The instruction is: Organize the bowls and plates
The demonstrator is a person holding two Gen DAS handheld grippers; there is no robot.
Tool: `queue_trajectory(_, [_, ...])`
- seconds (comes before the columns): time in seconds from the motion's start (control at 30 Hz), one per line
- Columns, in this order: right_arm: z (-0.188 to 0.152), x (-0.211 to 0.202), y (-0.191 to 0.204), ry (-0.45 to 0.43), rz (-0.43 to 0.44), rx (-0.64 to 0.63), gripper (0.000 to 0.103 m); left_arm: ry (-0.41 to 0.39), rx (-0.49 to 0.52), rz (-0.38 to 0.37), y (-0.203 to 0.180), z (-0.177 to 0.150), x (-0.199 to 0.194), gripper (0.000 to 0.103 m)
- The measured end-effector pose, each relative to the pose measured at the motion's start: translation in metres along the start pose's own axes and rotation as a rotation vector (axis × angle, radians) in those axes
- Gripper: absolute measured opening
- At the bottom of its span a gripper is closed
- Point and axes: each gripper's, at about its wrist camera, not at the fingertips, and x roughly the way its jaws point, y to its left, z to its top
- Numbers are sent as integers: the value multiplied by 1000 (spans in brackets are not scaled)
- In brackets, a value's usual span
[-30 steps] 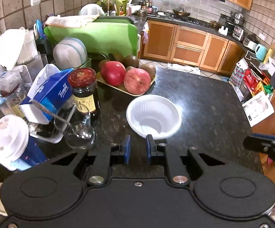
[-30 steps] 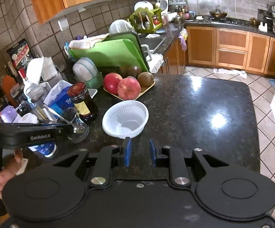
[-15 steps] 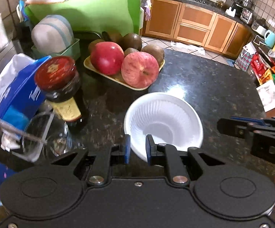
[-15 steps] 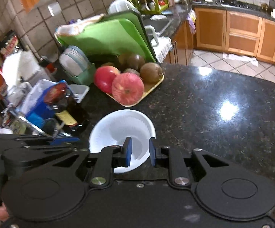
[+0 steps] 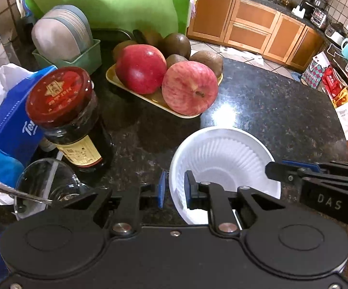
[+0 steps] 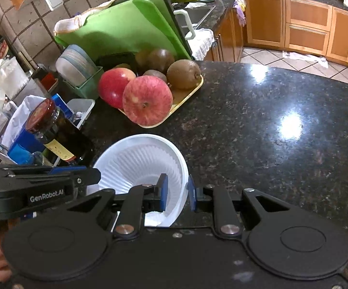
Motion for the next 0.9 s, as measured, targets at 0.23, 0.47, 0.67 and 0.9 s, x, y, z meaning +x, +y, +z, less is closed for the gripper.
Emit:
queue_trajectory(0.23, [-3, 15, -1, 22, -12, 2, 19, 28, 4, 5, -6, 1, 16, 24])
queue_trajectory(0.47, [-7, 21, -4, 33, -10, 0, 17, 56, 8, 12, -7, 0, 29, 24])
queue_trajectory(0.67, [-9, 19, -3, 36, -25, 0, 13, 51, 8, 15, -9, -3, 27, 23])
queue_trajectory(0.9, [-14, -7, 3, 13, -18, 5, 13, 23, 12, 7, -11, -6, 1, 22])
